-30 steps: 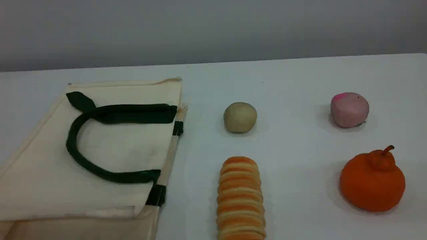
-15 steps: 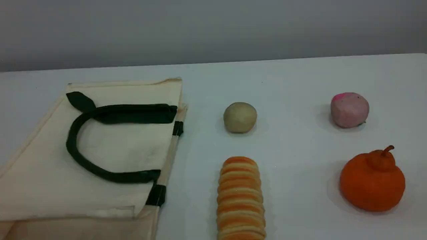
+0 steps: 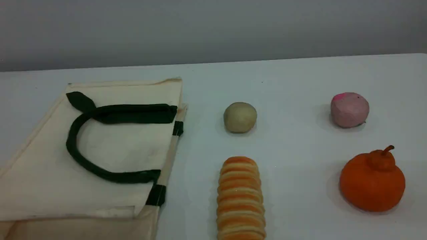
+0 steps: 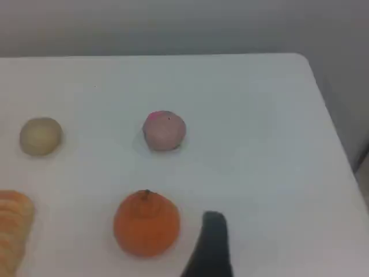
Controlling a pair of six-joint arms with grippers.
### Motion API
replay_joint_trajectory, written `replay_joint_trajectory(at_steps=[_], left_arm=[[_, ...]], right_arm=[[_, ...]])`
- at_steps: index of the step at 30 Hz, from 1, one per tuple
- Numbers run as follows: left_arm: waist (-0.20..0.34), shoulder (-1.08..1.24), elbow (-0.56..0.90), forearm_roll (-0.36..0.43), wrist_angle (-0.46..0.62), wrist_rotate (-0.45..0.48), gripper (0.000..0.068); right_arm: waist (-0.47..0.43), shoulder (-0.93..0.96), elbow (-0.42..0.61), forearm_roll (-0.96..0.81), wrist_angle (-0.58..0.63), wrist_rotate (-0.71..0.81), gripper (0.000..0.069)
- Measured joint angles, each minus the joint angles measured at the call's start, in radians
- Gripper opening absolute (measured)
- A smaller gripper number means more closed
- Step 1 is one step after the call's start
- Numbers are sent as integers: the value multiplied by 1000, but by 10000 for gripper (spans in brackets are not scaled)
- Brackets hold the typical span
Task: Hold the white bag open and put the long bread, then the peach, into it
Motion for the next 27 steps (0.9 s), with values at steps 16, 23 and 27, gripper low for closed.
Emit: replay_joint_trajectory(at_steps=[16, 23, 27], left_arm=[[-1, 27, -20, 39, -35, -6, 546], [-3, 209, -120, 117, -41, -137, 528], [-3, 367, -206, 106, -100, -138, 526]], right_arm=[[3, 10, -38, 53, -54, 13, 588], [61, 162, -167, 105, -185, 24, 588], [73, 300, -254, 126, -224, 24, 588]])
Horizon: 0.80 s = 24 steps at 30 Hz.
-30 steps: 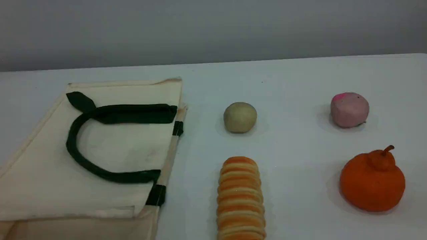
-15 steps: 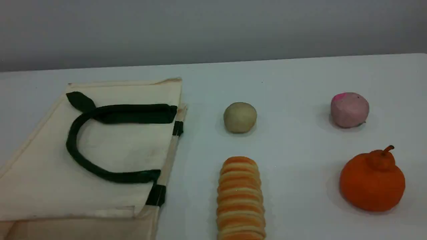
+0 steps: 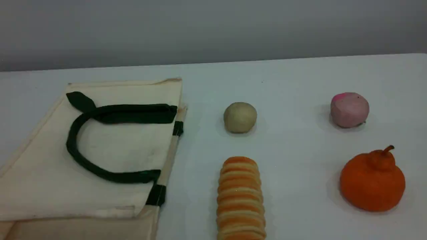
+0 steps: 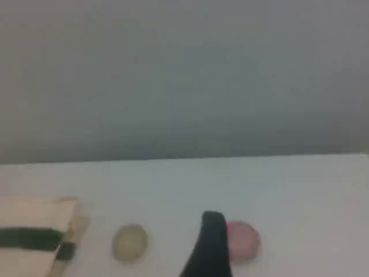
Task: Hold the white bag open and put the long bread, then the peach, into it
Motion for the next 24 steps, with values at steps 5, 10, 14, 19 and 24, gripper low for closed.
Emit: replay_joint_trajectory(at_steps=[5, 10, 14, 19, 24], left_arm=[[0, 209, -69, -23, -101, 0, 526], [0, 415, -99, -29, -153, 0, 526], [0, 566, -127, -29, -158, 6, 526], [0, 742, -167, -29, -165, 7, 526], [0, 871, -206, -29, -168, 7, 526]], right_arm=[[0, 186, -70, -5, -43, 0, 588], [0, 360, -137, -6, -69, -1, 588], [0, 466, -195, -8, -60, -1, 588], [0, 565, -236, -8, -63, -1, 588], [0, 642, -238, -8, -98, -1, 588]])
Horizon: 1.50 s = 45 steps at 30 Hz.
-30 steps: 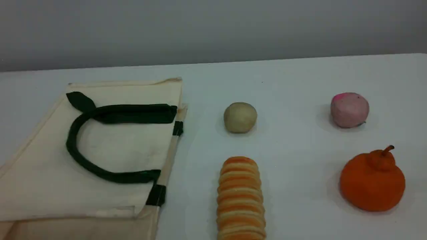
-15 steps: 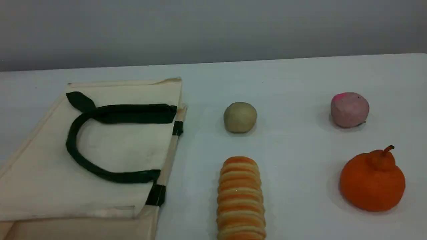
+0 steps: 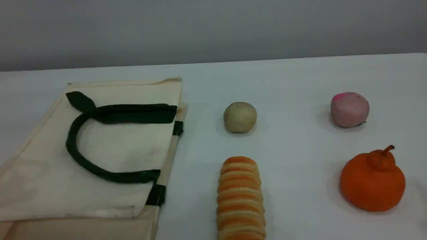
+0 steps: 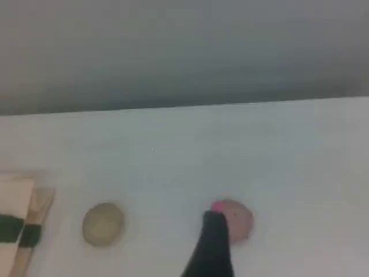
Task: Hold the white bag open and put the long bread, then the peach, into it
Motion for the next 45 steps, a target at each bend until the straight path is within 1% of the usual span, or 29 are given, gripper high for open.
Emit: replay_joint_trajectory(at_steps=[3, 6, 13, 18, 24, 27, 32, 35, 40, 45], left_arm=[[0, 57, -30, -2, -4, 0, 526], [0, 105, -52, -23, -31, 0, 526], [0, 217, -105, -25, -72, 0, 526], [0, 315, -109, -29, -145, 0, 526], [0, 449, -127, -84, -213, 2, 526], [-20, 513, -141, -86, -221, 4, 526], [-79, 605, -170, -86, -274, 4, 526], [-100, 657, -193, -87, -289, -12, 526], [-108, 734, -214, -106, -314, -22, 526], [-108, 784, -216, -105, -326, -22, 526]], right_arm=[[0, 48, -19, 1, 0, 0, 588], [0, 99, -36, 1, -9, 0, 588], [0, 204, -47, 1, -11, 0, 588], [0, 249, -47, 2, -17, 0, 588], [0, 288, -47, 2, -31, 0, 588], [0, 301, -47, 2, -36, 0, 588], [0, 324, -47, 2, -39, 0, 588], [0, 330, -47, 2, -38, 0, 588], [0, 330, -47, 2, -38, -1, 588], [0, 330, -47, -1, -39, -5, 588]])
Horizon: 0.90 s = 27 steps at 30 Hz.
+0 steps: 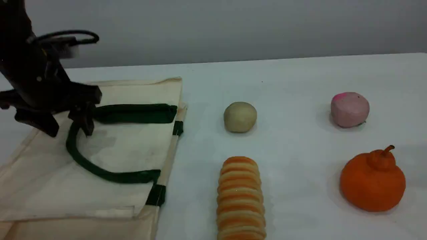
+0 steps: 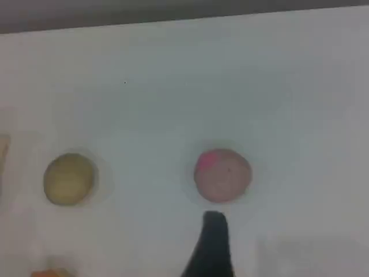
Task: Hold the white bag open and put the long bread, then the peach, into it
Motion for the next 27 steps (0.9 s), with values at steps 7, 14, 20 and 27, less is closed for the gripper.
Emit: replay_joint_trajectory(at_steps=[7, 14, 20, 27], left_arm=[[0, 18, -1, 0, -27, 0, 468], [0, 21, -1, -2, -41, 0, 209], [0, 20, -1, -5, -46, 0, 104], [0, -12, -110, -13, 100, 95, 103]], right_arm=[[0, 0, 0, -1, -2, 0, 588], [0, 0, 0, -1, -2, 0, 588], [0, 0, 0, -3, -2, 0, 588], [0, 0, 0, -3, 7, 0, 588]])
